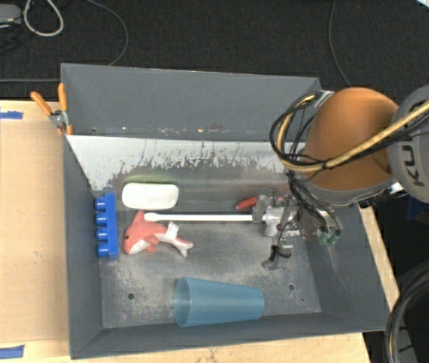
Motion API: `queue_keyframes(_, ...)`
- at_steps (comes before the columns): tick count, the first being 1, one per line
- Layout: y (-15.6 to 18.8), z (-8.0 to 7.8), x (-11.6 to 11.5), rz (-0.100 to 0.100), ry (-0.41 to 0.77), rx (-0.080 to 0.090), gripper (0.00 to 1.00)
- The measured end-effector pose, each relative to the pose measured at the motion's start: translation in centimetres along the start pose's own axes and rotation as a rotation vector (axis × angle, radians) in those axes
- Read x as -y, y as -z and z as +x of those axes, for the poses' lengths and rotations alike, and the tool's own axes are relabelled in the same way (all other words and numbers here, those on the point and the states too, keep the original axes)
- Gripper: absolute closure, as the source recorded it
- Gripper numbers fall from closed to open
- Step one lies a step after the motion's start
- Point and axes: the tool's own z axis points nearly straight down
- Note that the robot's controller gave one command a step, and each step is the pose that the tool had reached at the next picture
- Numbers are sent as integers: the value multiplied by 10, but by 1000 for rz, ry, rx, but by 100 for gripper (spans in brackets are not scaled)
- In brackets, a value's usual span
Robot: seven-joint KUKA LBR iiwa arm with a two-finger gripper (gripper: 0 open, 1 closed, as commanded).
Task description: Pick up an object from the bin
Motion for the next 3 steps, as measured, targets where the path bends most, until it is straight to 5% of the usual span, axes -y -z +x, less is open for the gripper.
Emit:
queue_keyframes(1, -137, -87, 146, 0, -116, 7, 0)
queue_keyframes(2, -73, 39, -5, -3, 117, 3, 0)
queue_keyframes(3, -111, -56, 105, 5, -129, 12, 0)
